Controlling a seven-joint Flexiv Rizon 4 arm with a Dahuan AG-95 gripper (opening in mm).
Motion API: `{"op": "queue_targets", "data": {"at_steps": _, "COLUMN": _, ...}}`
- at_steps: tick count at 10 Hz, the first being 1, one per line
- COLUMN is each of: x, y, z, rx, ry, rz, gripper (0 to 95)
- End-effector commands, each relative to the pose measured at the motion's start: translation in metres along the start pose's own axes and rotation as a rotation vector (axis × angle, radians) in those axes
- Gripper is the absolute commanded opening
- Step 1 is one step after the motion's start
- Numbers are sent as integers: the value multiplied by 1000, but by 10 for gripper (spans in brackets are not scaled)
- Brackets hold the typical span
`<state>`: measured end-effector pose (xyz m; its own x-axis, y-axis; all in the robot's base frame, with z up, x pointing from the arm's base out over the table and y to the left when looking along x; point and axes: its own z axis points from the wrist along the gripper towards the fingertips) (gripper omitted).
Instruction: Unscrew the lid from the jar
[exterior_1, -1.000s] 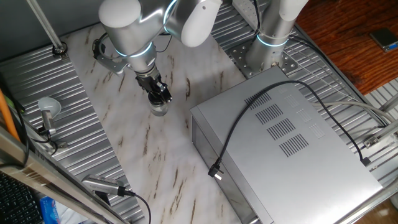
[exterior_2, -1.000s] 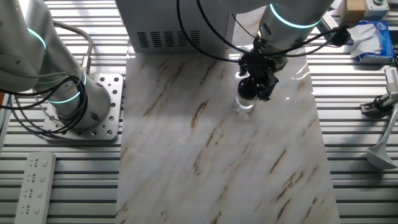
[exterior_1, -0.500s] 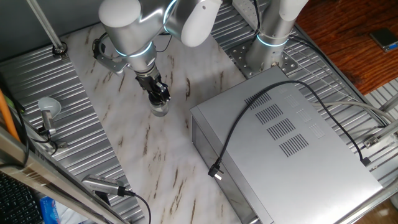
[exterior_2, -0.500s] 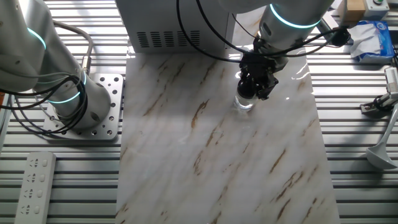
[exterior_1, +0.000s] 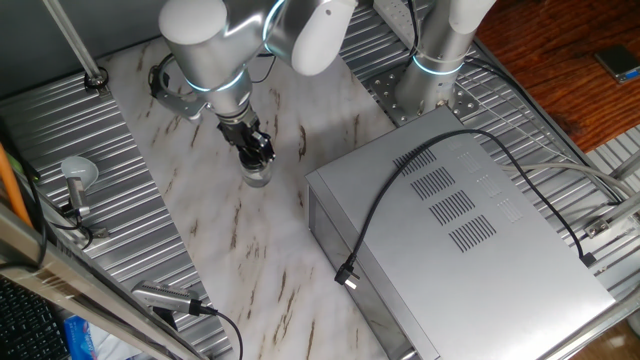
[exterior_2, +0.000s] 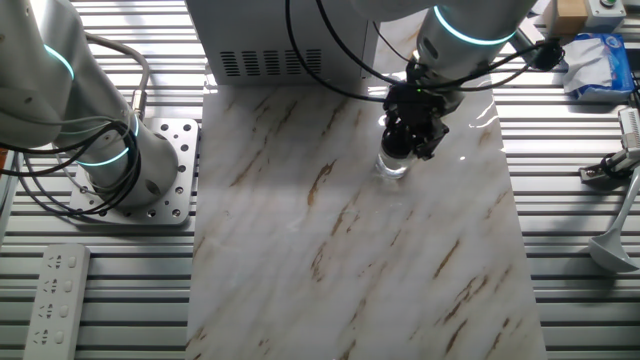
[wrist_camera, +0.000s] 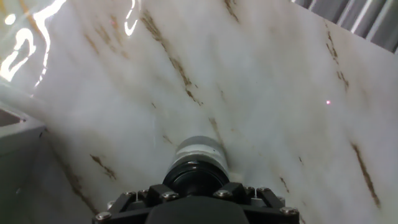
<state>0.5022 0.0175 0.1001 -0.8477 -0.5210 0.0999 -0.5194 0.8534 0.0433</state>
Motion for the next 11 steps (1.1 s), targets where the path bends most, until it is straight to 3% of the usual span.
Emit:
{"op": "queue_targets", "data": {"at_steps": 1, "x": 0, "y": 0, "z": 0, "rx": 14, "ry": 2, "rz": -112, "gripper": 380}}
{"op": "queue_targets", "data": {"at_steps": 7, "x": 0, "y": 0, "z": 0, "rx": 46, "ry": -1, "rz": -379, "gripper": 380}}
{"op": "queue_targets", "data": {"at_steps": 11, "x": 0, "y": 0, "z": 0, "rx": 50, "ry": -3, "rz": -534, "gripper": 380}}
